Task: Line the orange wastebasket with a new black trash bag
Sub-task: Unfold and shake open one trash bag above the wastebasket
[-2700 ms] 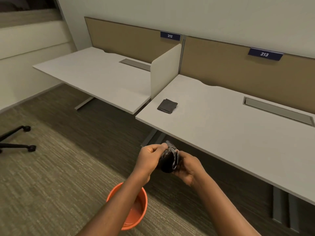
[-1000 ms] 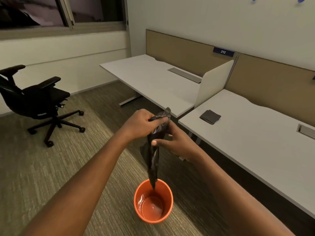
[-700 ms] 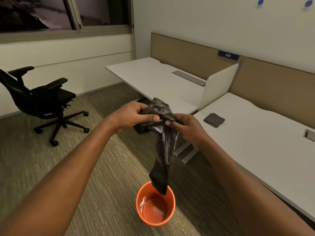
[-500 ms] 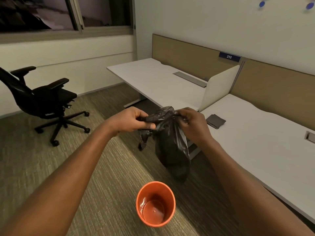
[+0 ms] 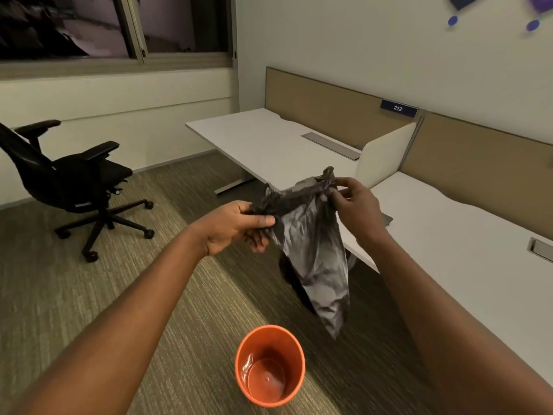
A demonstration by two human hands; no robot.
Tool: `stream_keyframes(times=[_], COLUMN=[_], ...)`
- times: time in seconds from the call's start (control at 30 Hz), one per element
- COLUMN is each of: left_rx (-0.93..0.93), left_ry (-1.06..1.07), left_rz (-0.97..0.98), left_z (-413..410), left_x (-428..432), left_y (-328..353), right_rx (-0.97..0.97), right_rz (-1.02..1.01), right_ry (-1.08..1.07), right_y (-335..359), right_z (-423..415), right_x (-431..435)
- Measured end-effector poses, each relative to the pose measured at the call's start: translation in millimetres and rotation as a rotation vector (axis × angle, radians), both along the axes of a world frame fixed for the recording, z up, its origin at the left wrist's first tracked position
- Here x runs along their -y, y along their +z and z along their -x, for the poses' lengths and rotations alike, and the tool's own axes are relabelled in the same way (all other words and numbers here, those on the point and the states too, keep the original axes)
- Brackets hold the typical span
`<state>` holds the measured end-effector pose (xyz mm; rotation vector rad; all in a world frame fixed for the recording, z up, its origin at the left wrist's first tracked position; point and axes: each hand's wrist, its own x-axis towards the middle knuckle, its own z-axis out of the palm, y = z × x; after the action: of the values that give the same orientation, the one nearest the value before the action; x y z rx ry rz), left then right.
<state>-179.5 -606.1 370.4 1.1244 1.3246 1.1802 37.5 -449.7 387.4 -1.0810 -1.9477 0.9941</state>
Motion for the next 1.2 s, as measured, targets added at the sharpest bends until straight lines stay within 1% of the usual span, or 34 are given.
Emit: stream_keyframes(times=[0.03, 0.07, 0.13, 0.17, 0.2, 0.23, 0.27, 0.3, 0.33, 0.37, 0.4, 0.47, 0.53, 0.6, 0.63, 0.67, 0.8, 0.87, 0.9, 0.97, 1.03, 1.07, 1.1, 1.13, 1.2], left_rx=[0.067, 0.103, 0.108, 0.096, 0.086, 0.074, 0.064, 0.053, 0.041, 0.04, 0.054, 0.063, -0.075, -0.191, -0.197, -0.184, -0.065, -0.002, -0.019, -0.147, -0.321, -0.366, -0.362, -0.318, -0.156], left_ry=[0.081, 0.17, 0.323, 0.37, 0.394, 0.396, 0.378, 0.351, 0.325, 0.305, 0.295, 0.284, 0.234, 0.126, 0.099, 0.109, 0.328, 0.439, 0.492, 0.538, 0.531, 0.525, 0.52, 0.517, 0.552], left_rz=[-0.011, -0.023, -0.045, -0.054, -0.063, -0.069, -0.071, -0.072, -0.076, -0.085, -0.093, -0.062, 0.053, 0.159, 0.182, 0.188, 0.144, 0.093, 0.065, 0.015, -0.01, -0.013, -0.013, -0.014, -0.045], left_z=[-0.7, -2.9, -9.9, -14.4, -20.1, -26.5, -33.3, -39.8, -44.5, -47.5, -48.9, -47.3, -43.1, -38.8, -35.8, -32.6, -11.3, 1.9, 8.9, 20.5, 27.1, 28.7, 29.3, 27.8, 22.5], left_x=[-2.4, -5.5, -11.4, -13.9, -15.6, -16.3, -16.6, -16.8, -17.9, -19.1, -20.0, -19.1, -15.5, -11.1, -9.4, -8.1, -6.8, -6.4, -5.9, -3.9, -0.4, 0.7, 1.2, 1.2, -0.9], left_y=[-0.9, -2.2, -6.1, -8.1, -9.7, -11.4, -12.6, -13.0, -13.6, -14.1, -14.0, -12.8, -13.7, -20.6, -24.5, -27.6, -27.8, -24.0, -22.0, -16.5, -10.7, -7.9, -4.9, -1.4, 5.6], right_rx=[0.132, 0.201, 0.15, 0.098, 0.047, 0.01, 0.008, 0.037, 0.086, 0.117, 0.107, -0.018, -0.177, -0.362, -0.433, -0.459, -0.363, -0.264, -0.2, -0.116, -0.102, -0.092, -0.07, -0.03, 0.036], right_rz=[-0.073, -0.135, -0.189, -0.143, -0.018, 0.156, 0.302, 0.361, 0.344, 0.313, 0.309, 0.398, 0.51, 0.668, 0.737, 0.766, 0.671, 0.576, 0.516, 0.401, 0.301, 0.255, 0.201, 0.131, -0.032], right_ry=[-0.037, -0.058, -0.067, -0.018, 0.077, 0.202, 0.319, 0.396, 0.409, 0.384, 0.346, 0.284, 0.237, 0.179, 0.158, 0.149, 0.18, 0.149, 0.12, 0.045, -0.02, -0.049, -0.082, -0.123, -0.231], right_y=[-2.1, -3.4, -6.2, -7.5, -8.3, -9.3, -12.7, -17.3, -22.2, -26.5, -30.1, -37.4, -41.6, -42.6, -41.6, -40.7, -44.0, -46.7, -47.3, -48.8, -50.1, -50.7, -50.5, -49.6, -46.1], right_z=[-0.8, -1.0, -0.3, 0.3, 2.0, 4.5, 7.7, 10.9, 14.0, 16.1, 16.8, 14.7, 10.0, 7.6, 6.5, 4.8, -11.1, -20.3, -24.0, -29.1, -31.4, -32.0, -32.0, -31.4, -27.9], right_x=[2.5, 7.3, 22.5, 30.5, 39.5, 48.7, 55.6, 60.4, 62.9, 63.4, 62.6, 55.8, 47.3, 37.9, 33.8, 29.9, 16.1, 9.8, 6.9, 2.6, 1.1, 0.6, 0.7, 1.8, 5.9])
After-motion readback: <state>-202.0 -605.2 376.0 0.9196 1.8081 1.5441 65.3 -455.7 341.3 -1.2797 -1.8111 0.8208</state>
